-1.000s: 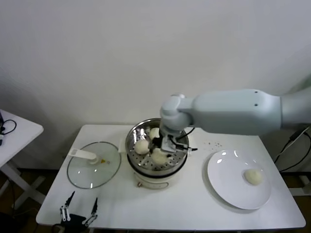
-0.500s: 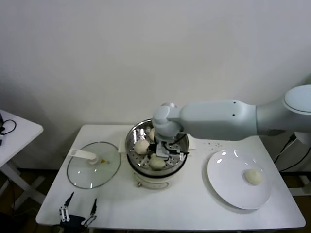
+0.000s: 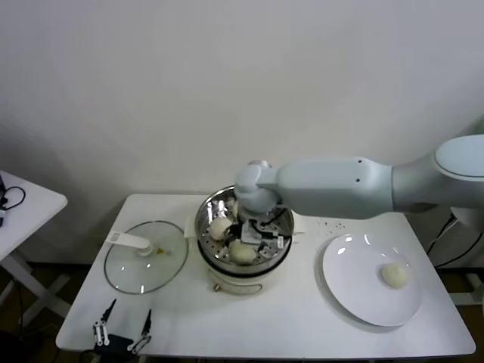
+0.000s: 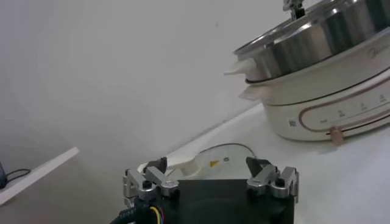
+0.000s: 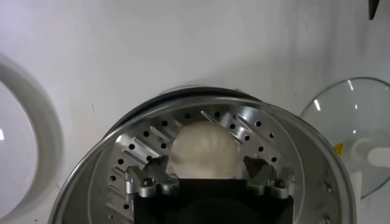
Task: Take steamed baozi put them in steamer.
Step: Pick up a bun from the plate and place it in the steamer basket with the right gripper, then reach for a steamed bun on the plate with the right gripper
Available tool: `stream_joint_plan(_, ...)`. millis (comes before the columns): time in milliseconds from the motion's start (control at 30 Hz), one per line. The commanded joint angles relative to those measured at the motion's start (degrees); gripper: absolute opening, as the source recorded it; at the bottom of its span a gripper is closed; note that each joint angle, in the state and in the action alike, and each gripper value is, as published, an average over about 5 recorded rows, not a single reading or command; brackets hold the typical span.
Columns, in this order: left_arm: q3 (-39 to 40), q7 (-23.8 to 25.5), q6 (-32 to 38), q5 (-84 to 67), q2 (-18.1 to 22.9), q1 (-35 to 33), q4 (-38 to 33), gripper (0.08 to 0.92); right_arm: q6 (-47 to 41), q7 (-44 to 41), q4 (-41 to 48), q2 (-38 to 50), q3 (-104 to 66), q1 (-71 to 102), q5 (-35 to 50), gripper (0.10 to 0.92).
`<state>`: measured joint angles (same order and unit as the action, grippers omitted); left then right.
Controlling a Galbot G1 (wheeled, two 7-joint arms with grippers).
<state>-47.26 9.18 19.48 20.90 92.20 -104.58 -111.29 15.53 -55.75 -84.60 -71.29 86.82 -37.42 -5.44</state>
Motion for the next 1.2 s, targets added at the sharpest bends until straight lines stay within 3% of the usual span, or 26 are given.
stream_joint_plan(33,0.1,0.0,0.0,0.9,2.8,-0.1,0.0,0.823,0.8,-1.6,1.0,2.4,0.8,-5.0,6.7,0.822)
stream_joint_plan(267,0.2,0.1,0.0,1.1,2.8,-0.4,-0.2,0.823,-2.7,-6.4,3.4,7.4,8.3,-14.1,23.0,0.823)
stream_joint_plan(500,0.3,0.1,0.1,1.0,2.8,-0.3,0.0,0.823,-17.5,-6.4,2.5,17.0,17.2,-20.0,36.9,0.823)
stream_joint_plan(833,0.8,0.1,0.1,1.1,2.8,-0.3,0.7,0.823,-20.4,-4.8,4.0,32.0,21.4,-13.7,27.5,0.823)
stream_joint_plan(1200,0.5,-0.2,0.2,0.4,2.8,-0.6,0.7,0.823,-20.3,-2.9,10.8,39.8,8.3,5.1,17.2,0.823)
